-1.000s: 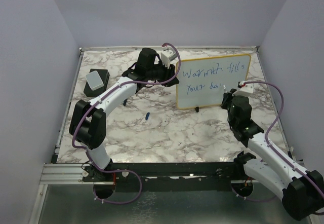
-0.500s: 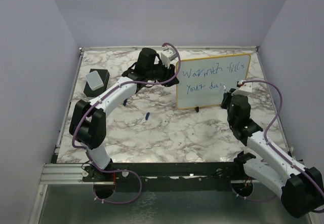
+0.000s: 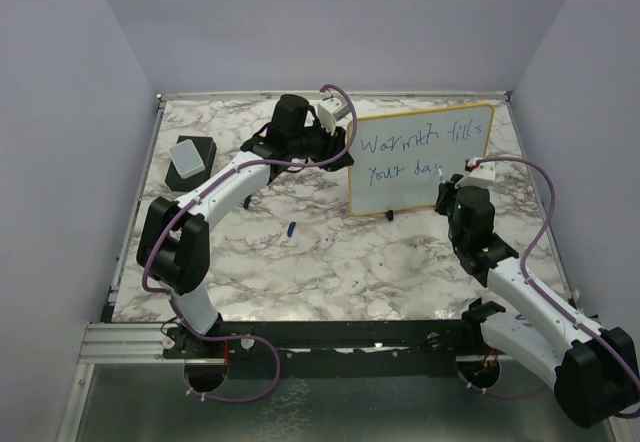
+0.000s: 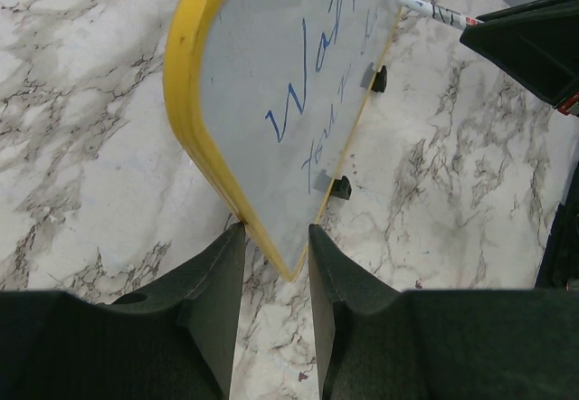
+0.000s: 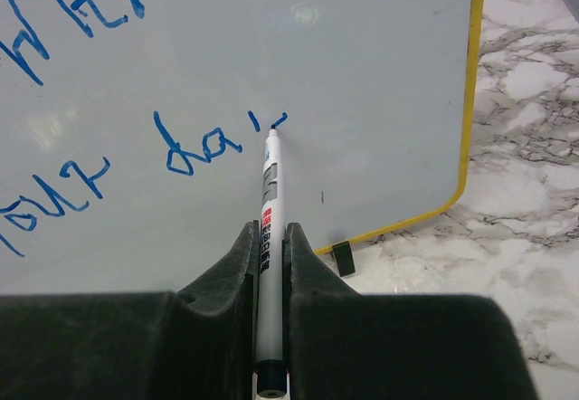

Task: Write a sentence on the whiteboard
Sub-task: Write a sentence on the whiteboard, then close the whiteboard marker at the center of the board.

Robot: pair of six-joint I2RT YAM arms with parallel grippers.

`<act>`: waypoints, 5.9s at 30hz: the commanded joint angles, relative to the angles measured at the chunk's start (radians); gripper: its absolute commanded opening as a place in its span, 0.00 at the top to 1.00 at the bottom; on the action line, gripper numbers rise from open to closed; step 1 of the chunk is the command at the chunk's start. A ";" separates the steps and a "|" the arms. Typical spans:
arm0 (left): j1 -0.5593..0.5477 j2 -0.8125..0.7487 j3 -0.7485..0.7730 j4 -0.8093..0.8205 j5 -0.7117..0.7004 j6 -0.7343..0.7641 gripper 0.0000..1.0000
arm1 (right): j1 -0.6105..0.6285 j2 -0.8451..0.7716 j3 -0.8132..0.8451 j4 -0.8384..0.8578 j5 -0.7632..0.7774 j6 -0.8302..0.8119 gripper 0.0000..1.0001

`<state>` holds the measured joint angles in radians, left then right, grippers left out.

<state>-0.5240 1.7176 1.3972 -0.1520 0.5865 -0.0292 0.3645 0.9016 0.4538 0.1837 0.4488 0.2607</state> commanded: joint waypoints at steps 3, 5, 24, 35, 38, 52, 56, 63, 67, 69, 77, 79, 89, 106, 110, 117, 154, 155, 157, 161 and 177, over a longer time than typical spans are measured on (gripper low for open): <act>-0.005 -0.027 0.010 0.021 0.020 -0.001 0.64 | -0.002 0.015 0.020 -0.027 -0.076 0.000 0.99; -0.005 -0.027 0.010 0.020 0.021 -0.001 0.64 | -0.002 0.016 0.019 -0.032 -0.088 0.000 0.99; -0.005 -0.035 0.011 0.020 0.022 -0.001 0.64 | -0.002 0.026 -0.012 -0.065 -0.180 0.035 0.99; -0.006 -0.033 0.011 0.021 0.020 -0.003 0.64 | -0.002 -0.074 0.037 -0.169 -0.152 0.043 0.99; -0.004 -0.035 0.011 0.022 0.022 -0.003 0.61 | -0.002 -0.092 0.076 -0.225 -0.097 0.034 0.99; -0.005 -0.045 0.010 0.024 0.019 -0.003 0.52 | -0.008 -0.053 0.167 -0.367 0.101 0.073 0.99; -0.006 -0.046 0.009 0.023 0.018 -0.003 0.52 | -0.024 -0.049 0.144 -0.326 0.073 0.060 0.99; -0.005 -0.046 0.008 0.025 0.017 -0.001 0.52 | -0.066 -0.036 0.112 -0.234 0.008 0.033 0.99; -0.005 -0.046 0.007 0.023 0.016 -0.001 0.52 | -0.071 -0.038 0.089 -0.179 -0.024 0.024 0.99; -0.005 -0.045 0.007 0.025 0.016 -0.001 0.52 | -0.072 -0.032 0.085 -0.155 -0.034 0.025 0.99; -0.005 -0.044 0.007 0.023 0.016 -0.001 0.52 | -0.076 0.003 0.091 -0.138 -0.041 0.027 0.99; -0.006 -0.044 0.006 0.024 0.016 -0.001 0.52 | -0.077 0.012 0.094 -0.139 -0.040 0.027 0.99; -0.004 -0.046 0.006 0.024 0.016 -0.001 0.51 | -0.082 0.037 0.094 -0.135 -0.035 0.036 0.99; -0.005 -0.048 0.006 0.024 0.013 0.000 0.51 | -0.085 0.047 0.088 -0.117 -0.046 0.032 0.99; -0.005 -0.047 0.006 0.024 0.012 0.000 0.51 | -0.086 0.028 0.086 -0.128 -0.042 0.033 0.99; -0.005 -0.050 0.006 0.024 0.013 0.000 0.51 | -0.085 -0.050 0.111 -0.245 0.062 0.075 0.99; -0.006 -0.518 -0.547 -0.142 -0.517 -0.285 0.07 | -0.085 -0.235 0.152 -0.484 -0.562 0.114 0.99; -0.010 -0.519 -0.564 -0.150 -0.539 -0.291 0.08 | -0.085 -0.236 0.147 -0.478 -0.593 0.108 0.99; -0.032 -0.512 -0.586 -0.162 -0.592 -0.296 0.10 | -0.086 -0.244 0.135 -0.466 -0.637 0.099 0.99; -0.108 -0.444 -0.599 -0.184 -0.686 -0.298 0.10 | -0.085 -0.268 0.108 -0.447 -0.678 0.090 0.99; -0.165 -0.209 -0.537 -0.182 -0.786 -0.298 0.13 | -0.086 -0.213 0.094 -0.377 -0.733 0.079 0.99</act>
<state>-0.6876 1.4872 0.8135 -0.3321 -0.1589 -0.3290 0.2859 0.6758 0.5594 -0.2264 -0.2451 0.3592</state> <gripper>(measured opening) 0.890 0.100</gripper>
